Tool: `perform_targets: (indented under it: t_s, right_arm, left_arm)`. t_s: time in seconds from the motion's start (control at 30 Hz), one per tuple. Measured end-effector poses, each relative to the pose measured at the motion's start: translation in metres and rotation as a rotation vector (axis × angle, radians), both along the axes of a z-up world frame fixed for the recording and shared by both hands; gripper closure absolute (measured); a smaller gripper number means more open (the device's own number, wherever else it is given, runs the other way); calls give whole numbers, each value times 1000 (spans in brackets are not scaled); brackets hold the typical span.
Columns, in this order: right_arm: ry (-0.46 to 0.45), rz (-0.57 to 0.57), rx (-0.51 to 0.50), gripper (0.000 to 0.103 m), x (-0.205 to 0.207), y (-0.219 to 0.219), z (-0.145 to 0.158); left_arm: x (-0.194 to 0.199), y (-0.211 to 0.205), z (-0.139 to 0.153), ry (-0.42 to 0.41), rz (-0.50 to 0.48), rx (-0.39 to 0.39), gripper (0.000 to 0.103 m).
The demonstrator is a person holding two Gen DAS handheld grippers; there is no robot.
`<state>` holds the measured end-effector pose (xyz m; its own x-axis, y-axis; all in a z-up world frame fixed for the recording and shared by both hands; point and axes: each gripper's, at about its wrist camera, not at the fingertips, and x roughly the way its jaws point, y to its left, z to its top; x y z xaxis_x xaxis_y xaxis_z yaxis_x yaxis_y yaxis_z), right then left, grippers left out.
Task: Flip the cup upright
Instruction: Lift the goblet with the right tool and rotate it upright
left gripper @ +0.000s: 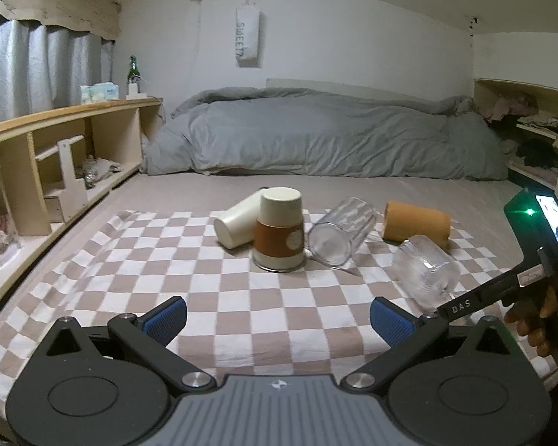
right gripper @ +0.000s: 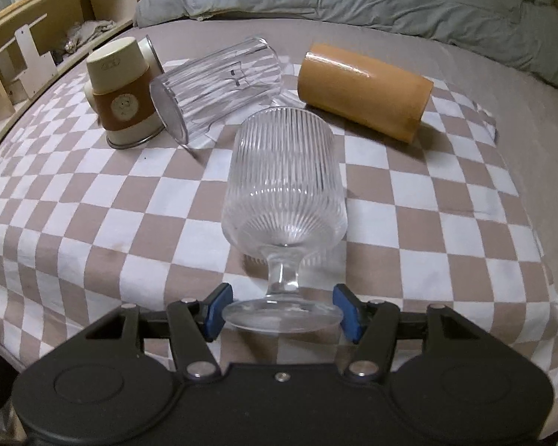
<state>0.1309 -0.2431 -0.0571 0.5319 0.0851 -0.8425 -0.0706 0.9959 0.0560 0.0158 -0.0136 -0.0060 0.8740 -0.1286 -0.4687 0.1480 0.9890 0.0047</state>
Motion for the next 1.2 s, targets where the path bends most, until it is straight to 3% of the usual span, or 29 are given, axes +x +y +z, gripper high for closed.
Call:
perform_targets:
  t_s: [0.07,0.17,0.43,0.53,0.6,0.7,0.97,1.2]
  right_arm:
    - [1,18,19,42,-1,-5,3]
    - [-41,47,59,29,-5,-9,12]
    - [-85,101,80,29,-14,-23,20]
    - [-74,113,72,41,-13,-30,11]
    - [-54,112,91,63,-11,-36,3]
    - [-62,135,139,74,-12,-40,-2]
    - [-83,177,141,75,-12,-41,-2]
    - [-88,190,136,75,-13,-41,-6]
  left_arm:
    - [6,-5,0,21,-26,-25,0]
    - [23,-14,2,86,-78,-68,0]
    - [95,-57,8,288,-222,-240,1]
    - [128,-77,-4,379,-234,-308,2]
    - [149,-90,-16,435,-238,-336,6]
    - [169,-108,-32,505,-237,-359,7]
    - [193,-139,-45,514,-263,-347,9]
    - [206,-155,-58,531,-271,-342,23]
